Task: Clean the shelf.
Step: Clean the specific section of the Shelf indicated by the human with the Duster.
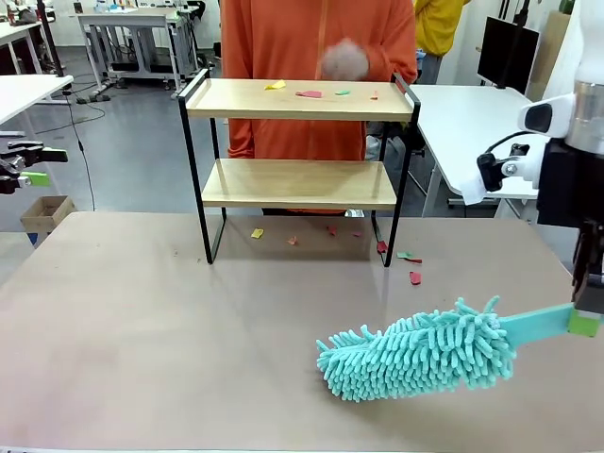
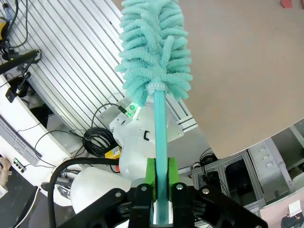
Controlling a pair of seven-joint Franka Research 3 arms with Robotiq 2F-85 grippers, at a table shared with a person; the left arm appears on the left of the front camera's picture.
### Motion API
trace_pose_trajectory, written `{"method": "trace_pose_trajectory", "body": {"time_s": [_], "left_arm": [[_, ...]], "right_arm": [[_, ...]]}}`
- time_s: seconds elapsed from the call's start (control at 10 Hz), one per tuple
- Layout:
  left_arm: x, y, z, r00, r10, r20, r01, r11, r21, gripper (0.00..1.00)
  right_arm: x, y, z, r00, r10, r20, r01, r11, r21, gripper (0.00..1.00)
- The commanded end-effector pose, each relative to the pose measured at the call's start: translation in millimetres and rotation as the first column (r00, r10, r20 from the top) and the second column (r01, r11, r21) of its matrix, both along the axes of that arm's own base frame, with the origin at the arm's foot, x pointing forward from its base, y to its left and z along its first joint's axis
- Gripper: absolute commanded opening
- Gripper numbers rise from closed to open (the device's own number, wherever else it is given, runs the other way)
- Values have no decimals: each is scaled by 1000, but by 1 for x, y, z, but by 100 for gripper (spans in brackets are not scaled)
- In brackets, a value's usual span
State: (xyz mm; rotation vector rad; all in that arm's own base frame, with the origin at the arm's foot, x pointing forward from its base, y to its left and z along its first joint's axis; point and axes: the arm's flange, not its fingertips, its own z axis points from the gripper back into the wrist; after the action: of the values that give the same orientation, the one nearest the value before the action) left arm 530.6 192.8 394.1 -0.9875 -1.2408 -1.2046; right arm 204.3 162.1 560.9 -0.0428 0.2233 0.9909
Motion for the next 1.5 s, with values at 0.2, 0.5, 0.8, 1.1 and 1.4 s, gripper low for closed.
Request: {"method": "trace_pose_trajectory", "body": {"time_s": [0.2, 0.5, 0.8, 1.1, 1.4], "left_arm": [[-2, -1, 3, 1000, -6, 4, 6, 1000, -6, 100], [-2, -1, 3, 1000, -6, 4, 6, 1000, -6, 100], [-2, -1, 3, 1000, -6, 4, 6, 1000, -6, 100], [-2, -1, 3, 1000, -6, 4, 6, 1000, -6, 100], [-2, -1, 3, 1000, -6, 4, 6, 1000, -6, 100]], "right_arm": [[-1, 1, 0, 1000, 3, -2, -3, 1000, 15, 13], [-1, 1, 0, 1000, 3, -2, -3, 1000, 15, 13], [-1, 1, 0, 1000, 3, -2, -3, 1000, 15, 13], [-1, 1, 0, 1000, 3, -2, -3, 1000, 15, 13], [-4, 31, 43, 996, 93, 18, -95, 984, 153, 13]]}}
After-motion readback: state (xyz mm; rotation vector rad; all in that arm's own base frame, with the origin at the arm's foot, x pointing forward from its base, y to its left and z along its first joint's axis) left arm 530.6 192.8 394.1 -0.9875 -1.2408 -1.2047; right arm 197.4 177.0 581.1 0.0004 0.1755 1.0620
